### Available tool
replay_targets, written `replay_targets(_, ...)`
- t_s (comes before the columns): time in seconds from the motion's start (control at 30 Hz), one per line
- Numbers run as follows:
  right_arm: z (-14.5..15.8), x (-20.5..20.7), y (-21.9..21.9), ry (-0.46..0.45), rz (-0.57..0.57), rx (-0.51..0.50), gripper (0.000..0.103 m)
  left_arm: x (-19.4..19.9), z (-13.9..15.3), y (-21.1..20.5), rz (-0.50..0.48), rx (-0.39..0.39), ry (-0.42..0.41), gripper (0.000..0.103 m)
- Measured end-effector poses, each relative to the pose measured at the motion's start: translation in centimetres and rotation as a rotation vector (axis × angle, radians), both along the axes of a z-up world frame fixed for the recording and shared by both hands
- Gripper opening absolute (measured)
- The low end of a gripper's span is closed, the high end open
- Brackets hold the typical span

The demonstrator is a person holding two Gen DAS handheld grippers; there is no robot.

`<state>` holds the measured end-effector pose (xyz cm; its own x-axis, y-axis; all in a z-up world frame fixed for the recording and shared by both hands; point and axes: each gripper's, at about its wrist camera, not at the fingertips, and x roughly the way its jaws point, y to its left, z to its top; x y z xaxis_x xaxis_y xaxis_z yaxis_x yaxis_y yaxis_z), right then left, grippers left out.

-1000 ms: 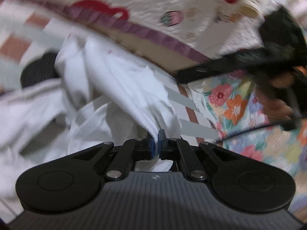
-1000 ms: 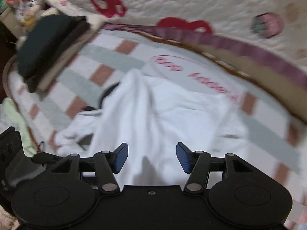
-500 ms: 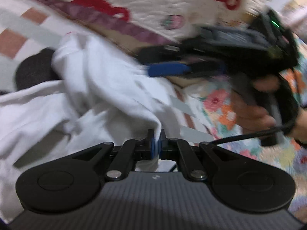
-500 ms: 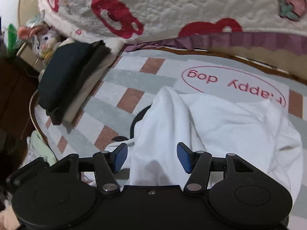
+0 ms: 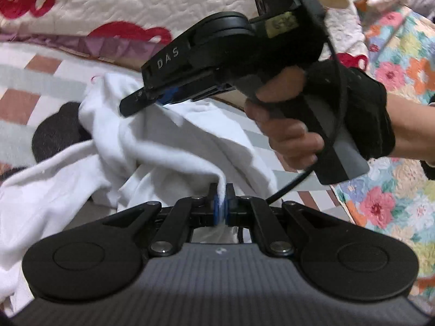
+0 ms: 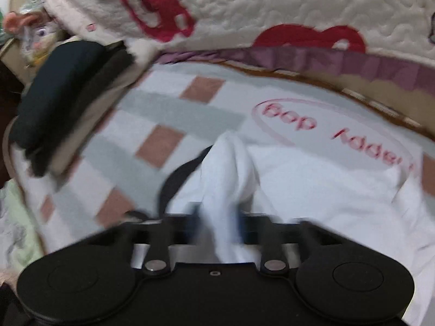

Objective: Fold clothes
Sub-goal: 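Lift the white shirt off the pile with the right gripper and carry it onto the rug, then grasp another edge of the white shirt with the left gripper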

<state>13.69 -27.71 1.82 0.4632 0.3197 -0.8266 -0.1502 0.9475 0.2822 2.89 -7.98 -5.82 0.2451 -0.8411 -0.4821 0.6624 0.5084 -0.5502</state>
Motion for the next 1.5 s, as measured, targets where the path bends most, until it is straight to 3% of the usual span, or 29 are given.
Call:
replay_targets(0.1, 2.6, -2.3, -0.5, -0.122, 0.02, -0.058, 0.012, -0.5, 0.9, 0.1, -0.014, -0.01, -0.03, 0.004)
replay_targets(0.27, 6.8, -7.2, -5.5, -0.292, -0.087, -0.201, 0.011, -2.0, 3.9, 1.9, 0.123, 0.116, -0.318, 0.009)
replay_targets(0.37, 7.5, -10.7, -10.3, -0.303, -0.177, -0.284, 0.011, 0.2, 4.0, 3.3, 0.214, 0.142, -0.215, 0.018)
replay_targets(0.5, 7.7, -15.6, -16.1, -0.3, -0.345, -0.385, 0.01, 1.3, 2.5, 2.7, 0.306, 0.36, -0.226, 0.042)
replay_targets(0.53, 8.0, -17.1, -17.5, -0.3, -0.418, -0.391, 0.009, 1.4, 1.8, 2.5, 0.324, 0.412, -0.218, 0.042)
replay_targets(0.6, 8.6, -20.3, -20.2, -0.297, -0.588, -0.382, 0.009, 3.0, 0.1, 3.3, 0.347, 0.366, -0.077, 0.044)
replay_targets(0.67, 8.4, -23.0, -21.3, -0.292, -0.664, -0.461, 0.009, 4.6, -1.6, 4.4, 0.367, 0.278, 0.095, 0.044)
replay_targets(0.73, 7.4, -25.3, -22.4, -0.256, -0.716, -0.53, 0.009, 5.3, -2.4, 4.7, 0.378, 0.237, 0.159, 0.046)
replay_targets(0.9, 1.6, -28.9, -26.7, -0.012, -0.8, -0.548, 0.009, 4.4, -2.5, 3.1, 0.311, 0.255, 0.055, 0.055)
replay_targets(1.0, -1.3, -29.6, -27.9, 0.064, -0.795, -0.553, 0.009, 3.8, -3.1, 1.7, 0.251, 0.242, 0.065, 0.056)
replay_targets(1.13, -2.3, -29.8, -28.1, 0.059, -0.812, -0.526, 0.009, 2.4, -3.8, -0.6, 0.172, 0.248, 0.019, 0.059)
replay_targets(1.27, -2.4, -29.5, -28.0, 0.036, -0.806, -0.518, 0.01, 1.0, -4.0, -4.3, 0.063, 0.324, -0.163, 0.066)
replay_targets(1.4, -2.3, -29.9, -28.2, 0.021, -0.821, -0.487, 0.01, 1.2, -4.1, -8.2, -0.102, 0.428, -0.262, 0.069)
replay_targets(1.5, -2.2, -30.1, -28.4, 0.003, -0.825, -0.461, 0.01, 2.0, -4.2, -10.4, -0.134, 0.457, -0.317, 0.074)
